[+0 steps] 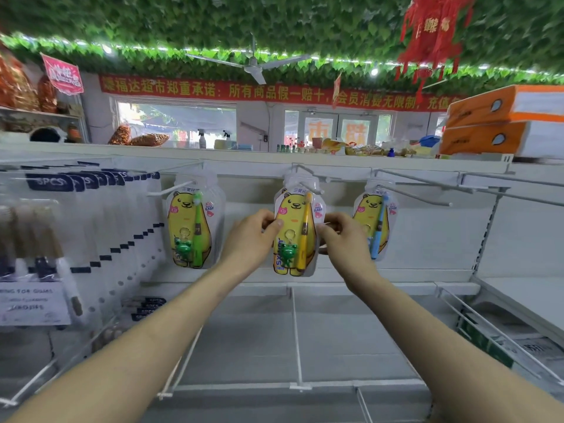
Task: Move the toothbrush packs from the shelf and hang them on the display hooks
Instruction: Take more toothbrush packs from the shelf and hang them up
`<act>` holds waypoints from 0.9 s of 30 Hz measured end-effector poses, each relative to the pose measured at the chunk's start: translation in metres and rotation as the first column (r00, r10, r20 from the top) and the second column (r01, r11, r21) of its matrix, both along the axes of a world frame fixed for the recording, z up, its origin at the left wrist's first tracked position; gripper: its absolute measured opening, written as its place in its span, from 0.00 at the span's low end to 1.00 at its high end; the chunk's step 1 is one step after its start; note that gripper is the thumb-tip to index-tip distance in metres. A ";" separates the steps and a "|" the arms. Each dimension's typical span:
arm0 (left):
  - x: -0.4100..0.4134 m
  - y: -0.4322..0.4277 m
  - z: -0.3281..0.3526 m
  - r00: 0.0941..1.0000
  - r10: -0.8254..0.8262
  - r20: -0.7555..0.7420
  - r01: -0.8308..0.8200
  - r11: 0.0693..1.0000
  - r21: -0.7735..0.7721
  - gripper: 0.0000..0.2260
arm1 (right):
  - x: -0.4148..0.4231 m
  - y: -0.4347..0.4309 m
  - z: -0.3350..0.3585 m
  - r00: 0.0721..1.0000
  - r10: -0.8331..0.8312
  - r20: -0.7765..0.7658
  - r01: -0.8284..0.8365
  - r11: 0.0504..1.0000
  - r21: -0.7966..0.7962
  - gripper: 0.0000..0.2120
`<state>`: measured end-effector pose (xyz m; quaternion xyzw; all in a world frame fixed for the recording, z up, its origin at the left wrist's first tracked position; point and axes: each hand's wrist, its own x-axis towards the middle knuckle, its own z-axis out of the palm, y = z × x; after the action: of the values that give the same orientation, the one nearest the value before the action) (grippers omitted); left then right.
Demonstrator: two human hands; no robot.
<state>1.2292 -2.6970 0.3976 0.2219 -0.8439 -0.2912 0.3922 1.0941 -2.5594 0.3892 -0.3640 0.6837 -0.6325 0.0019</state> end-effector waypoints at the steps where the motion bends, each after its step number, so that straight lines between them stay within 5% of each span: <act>1: -0.007 -0.009 0.000 1.000 0.018 0.015 -0.018 1.000 -0.007 0.09 | -0.005 -0.008 0.001 1.000 -0.009 0.006 0.009 1.000 0.014 0.07; 11: -0.045 -0.045 -0.003 0.991 0.096 0.094 -0.090 0.994 -0.067 0.17 | -0.029 -0.046 0.003 0.993 -0.114 -0.009 0.114 0.992 0.048 0.05; 17: -0.034 -0.026 -0.020 0.959 0.214 0.186 -0.191 0.972 -0.136 0.08 | -0.021 -0.015 -0.014 0.987 -0.146 -0.071 0.156 0.976 0.154 0.08; 22: -0.024 0.049 -0.045 0.938 0.240 0.250 -0.160 0.941 -0.299 0.07 | -0.009 0.061 -0.033 0.971 -0.019 -0.240 0.101 0.937 0.336 0.11; 27: -0.049 0.169 -0.046 0.963 0.116 0.243 0.010 0.886 -0.463 0.12 | -0.023 0.170 -0.051 0.840 0.001 -0.543 0.293 0.841 0.455 0.12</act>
<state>1.1799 -2.5279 0.3512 0.1822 -0.9269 -0.0398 0.3258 1.0712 -2.3899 0.3379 -0.4518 0.8298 -0.2983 -0.1355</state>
